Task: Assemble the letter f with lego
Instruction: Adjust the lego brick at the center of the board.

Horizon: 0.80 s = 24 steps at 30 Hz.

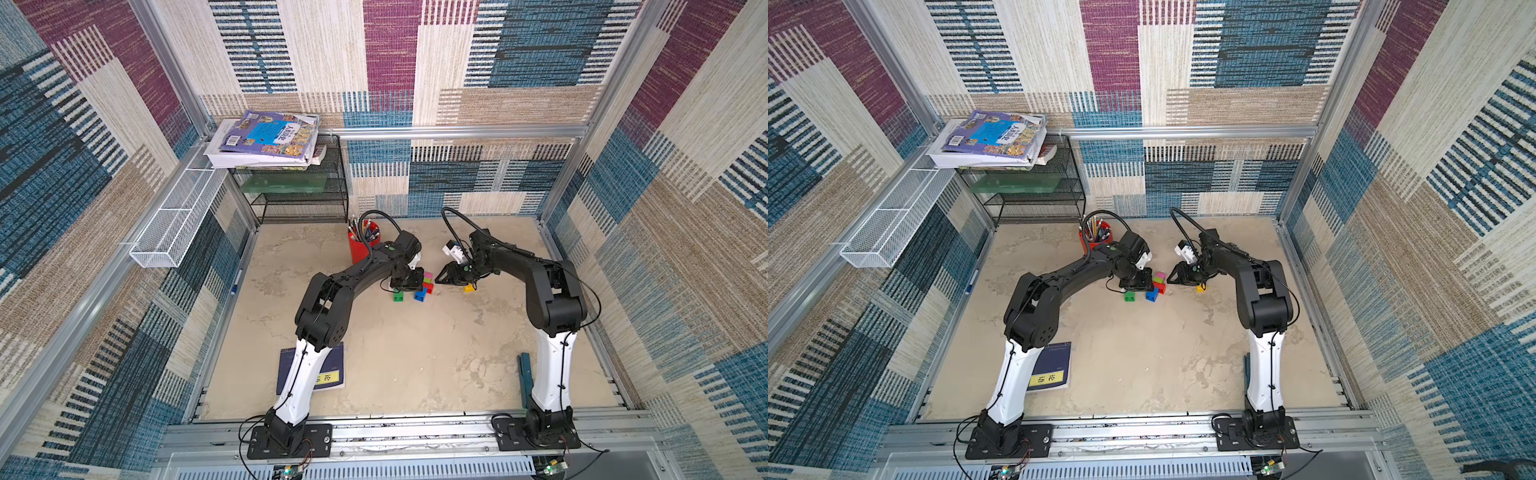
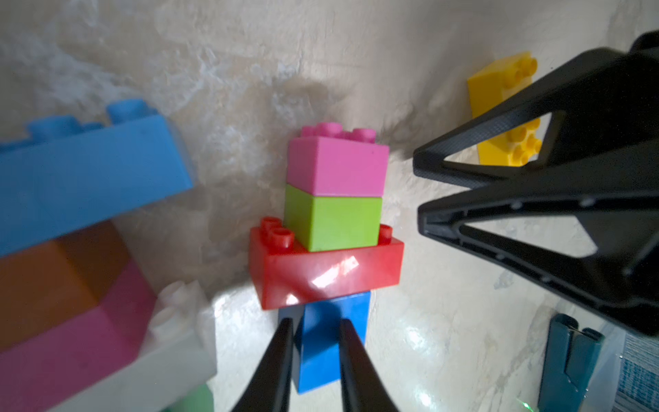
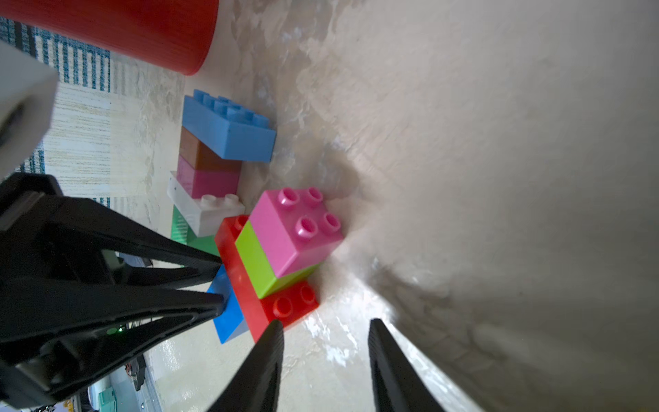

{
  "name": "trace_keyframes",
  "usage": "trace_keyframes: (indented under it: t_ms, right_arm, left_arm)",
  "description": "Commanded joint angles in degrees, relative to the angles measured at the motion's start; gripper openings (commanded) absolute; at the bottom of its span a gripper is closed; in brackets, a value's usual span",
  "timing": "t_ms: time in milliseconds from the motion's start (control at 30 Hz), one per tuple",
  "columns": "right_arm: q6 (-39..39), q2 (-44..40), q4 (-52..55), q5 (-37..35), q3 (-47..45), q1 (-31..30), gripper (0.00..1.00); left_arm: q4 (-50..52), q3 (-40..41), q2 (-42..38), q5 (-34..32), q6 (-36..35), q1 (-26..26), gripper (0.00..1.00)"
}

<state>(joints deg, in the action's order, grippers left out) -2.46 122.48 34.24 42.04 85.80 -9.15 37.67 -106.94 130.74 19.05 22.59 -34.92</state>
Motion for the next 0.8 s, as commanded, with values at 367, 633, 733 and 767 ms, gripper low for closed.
trace_keyframes:
  t_ms: [367,633,733,767]
  right_arm:
    - [1.56,-7.99,-4.75,-2.81,-5.52,-0.02,0.79]
    - [1.08,-15.75,-7.87,0.60,-7.92,1.38,0.95]
    - [4.65,-19.35,-12.19,7.42,-9.66,2.06,0.95]
    - [7.88,-20.86,-16.94,11.84,-11.89,2.58,0.95]
  left_arm:
    - [-9.94,5.58,-4.33,5.49,2.17,-1.78,0.25]
    - [-10.99,12.91,-15.87,-2.46,-1.05,-1.39,0.25]
    - [-8.24,15.14,-21.77,-6.99,-3.23,-1.27,0.26]
    - [-7.45,15.94,-23.98,-8.53,-3.81,-1.13,0.26]
